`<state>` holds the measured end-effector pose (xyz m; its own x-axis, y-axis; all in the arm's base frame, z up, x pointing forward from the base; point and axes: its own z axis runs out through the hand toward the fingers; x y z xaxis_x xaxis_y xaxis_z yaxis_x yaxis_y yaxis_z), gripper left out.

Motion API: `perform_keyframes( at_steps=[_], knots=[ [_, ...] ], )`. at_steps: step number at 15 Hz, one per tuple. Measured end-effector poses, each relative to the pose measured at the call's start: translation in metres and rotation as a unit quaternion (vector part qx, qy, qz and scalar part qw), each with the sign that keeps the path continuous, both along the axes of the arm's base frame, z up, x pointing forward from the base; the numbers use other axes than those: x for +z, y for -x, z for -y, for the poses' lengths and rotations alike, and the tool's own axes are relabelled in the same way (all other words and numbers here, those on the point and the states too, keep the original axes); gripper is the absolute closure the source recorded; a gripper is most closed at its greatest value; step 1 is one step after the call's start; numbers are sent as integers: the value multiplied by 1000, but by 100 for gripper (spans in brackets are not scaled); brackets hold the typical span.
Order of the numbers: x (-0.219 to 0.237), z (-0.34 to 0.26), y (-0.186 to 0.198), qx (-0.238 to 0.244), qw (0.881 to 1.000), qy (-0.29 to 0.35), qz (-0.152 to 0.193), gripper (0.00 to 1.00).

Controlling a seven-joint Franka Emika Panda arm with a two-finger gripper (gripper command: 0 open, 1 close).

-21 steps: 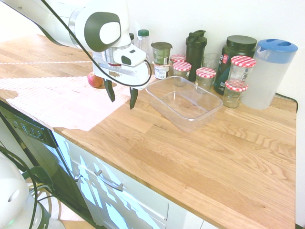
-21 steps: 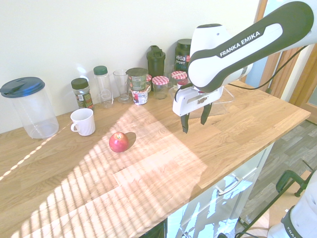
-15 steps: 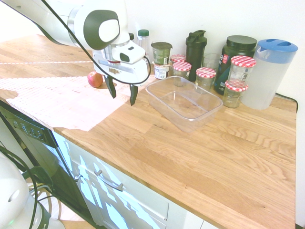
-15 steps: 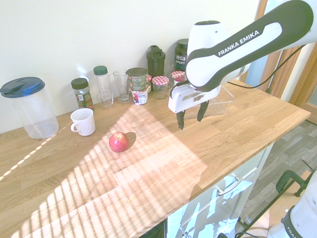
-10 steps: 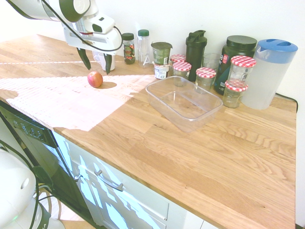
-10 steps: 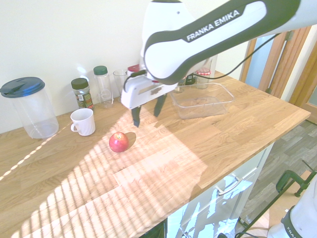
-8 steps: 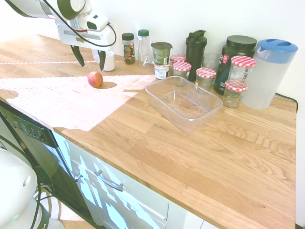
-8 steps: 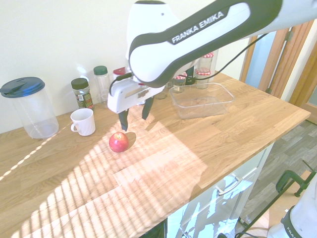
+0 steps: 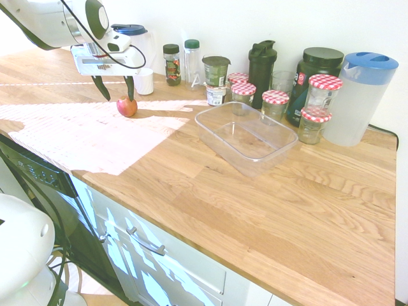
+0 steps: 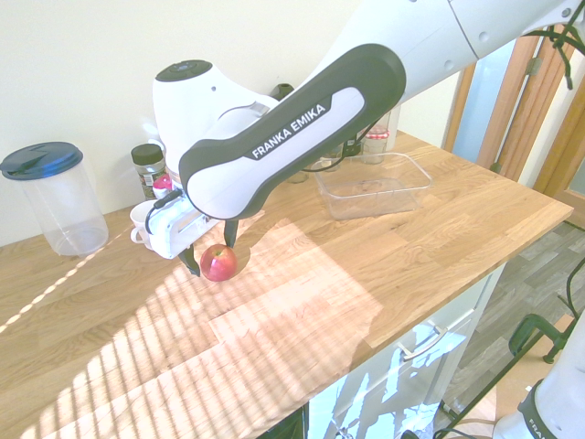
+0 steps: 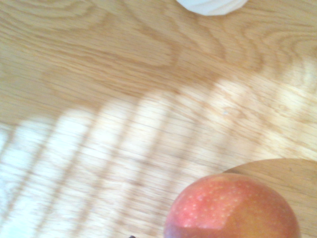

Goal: Put the apple into the container

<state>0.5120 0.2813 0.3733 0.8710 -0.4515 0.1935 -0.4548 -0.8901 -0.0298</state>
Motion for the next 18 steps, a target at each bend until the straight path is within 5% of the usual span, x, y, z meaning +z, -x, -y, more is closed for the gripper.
perform_keyframes(
  at_steps=[14,18],
  knots=[
    [-23,-1,-8,-4,1000,-3,-13,100],
    [45,20,-28,-36,999,-33,12,100]
  ],
)
